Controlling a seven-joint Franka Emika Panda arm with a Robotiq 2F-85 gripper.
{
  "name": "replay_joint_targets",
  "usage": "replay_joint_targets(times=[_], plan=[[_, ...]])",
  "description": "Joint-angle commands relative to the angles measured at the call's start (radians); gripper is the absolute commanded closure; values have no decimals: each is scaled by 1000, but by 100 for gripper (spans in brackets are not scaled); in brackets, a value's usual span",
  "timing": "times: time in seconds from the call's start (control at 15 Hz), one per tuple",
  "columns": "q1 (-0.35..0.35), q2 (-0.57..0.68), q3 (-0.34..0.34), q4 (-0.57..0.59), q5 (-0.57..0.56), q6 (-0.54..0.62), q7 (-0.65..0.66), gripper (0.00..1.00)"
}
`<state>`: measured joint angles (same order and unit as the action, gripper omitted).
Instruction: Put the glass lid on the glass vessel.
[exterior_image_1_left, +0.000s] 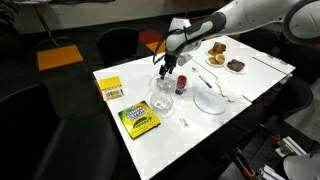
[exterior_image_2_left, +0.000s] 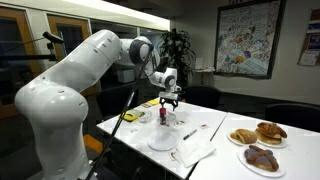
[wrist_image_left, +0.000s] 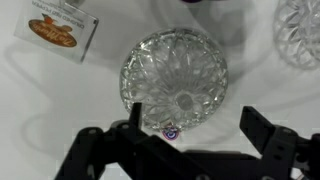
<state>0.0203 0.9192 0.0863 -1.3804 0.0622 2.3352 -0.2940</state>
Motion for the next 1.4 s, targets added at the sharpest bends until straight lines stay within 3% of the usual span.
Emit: replay_joint_targets(times=[0.0, 0.13, 0.33, 0.53, 1.0, 1.33], plan=[[-3, 52, 12, 79, -22, -52, 8, 3], [-1, 64, 10, 97, -23, -66, 12, 3], [1, 78, 9, 121, -24, -93, 16, 17], [2, 92, 10, 148, -22, -123, 14, 49], [5, 112, 13, 191, -19, -169, 11, 98], [12, 110, 11, 213, -22, -187, 16, 96]])
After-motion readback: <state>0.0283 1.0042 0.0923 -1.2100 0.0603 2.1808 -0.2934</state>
